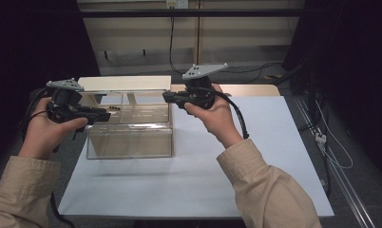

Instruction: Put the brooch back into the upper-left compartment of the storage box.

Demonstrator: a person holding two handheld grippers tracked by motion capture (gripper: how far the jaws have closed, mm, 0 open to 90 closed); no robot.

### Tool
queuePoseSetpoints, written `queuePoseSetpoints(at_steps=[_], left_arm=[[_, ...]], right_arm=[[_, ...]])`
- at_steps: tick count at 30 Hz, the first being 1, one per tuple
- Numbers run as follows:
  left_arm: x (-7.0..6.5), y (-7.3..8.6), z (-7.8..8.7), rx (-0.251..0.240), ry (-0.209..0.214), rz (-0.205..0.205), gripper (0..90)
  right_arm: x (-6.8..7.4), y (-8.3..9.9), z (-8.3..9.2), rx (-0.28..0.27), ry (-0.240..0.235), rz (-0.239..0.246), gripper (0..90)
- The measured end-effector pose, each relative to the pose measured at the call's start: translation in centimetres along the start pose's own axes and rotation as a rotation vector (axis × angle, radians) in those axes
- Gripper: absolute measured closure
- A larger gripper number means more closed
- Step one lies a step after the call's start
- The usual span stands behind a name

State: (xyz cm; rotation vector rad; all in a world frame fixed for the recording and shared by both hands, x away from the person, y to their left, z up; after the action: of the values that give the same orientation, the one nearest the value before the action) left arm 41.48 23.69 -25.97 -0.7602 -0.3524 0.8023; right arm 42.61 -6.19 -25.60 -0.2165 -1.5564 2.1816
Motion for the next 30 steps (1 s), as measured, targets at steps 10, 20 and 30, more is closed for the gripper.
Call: queuePoseSetpoints(at_steps=[10, 20, 30], left_arm=[[-1.5, 1.0, -0.2, 0.010, 0.070, 0.009, 50.3], [-2.7, 1.8, -0.5, 0.017, 0.099, -0.025, 42.5], [-3.6, 2.6, -1.0, 0.012, 0.123, -0.034, 38.0]], right_arm=[[0.2, 0.5, 0.1, -0.002, -0.017, -0.008, 90.0], [0.2, 1.5, -0.2, 0.023, -0.030, -0.018, 90.0], [0.2, 2.1, -0.5, 0.031, -0.046, -0.029, 90.0]])
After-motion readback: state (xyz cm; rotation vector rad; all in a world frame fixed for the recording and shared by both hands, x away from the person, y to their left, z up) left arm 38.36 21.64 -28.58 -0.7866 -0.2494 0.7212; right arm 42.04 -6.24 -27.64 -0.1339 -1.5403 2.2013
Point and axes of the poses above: each handheld gripper's, and its own axes: z roughly backward along the jaws, y roughly out of its underside, x roughly to its left, the point moved 3 cm from there along -z, roughly forward along the jaws, and after that the axes turned 8 degrees about -y, right-handed, at the moved point
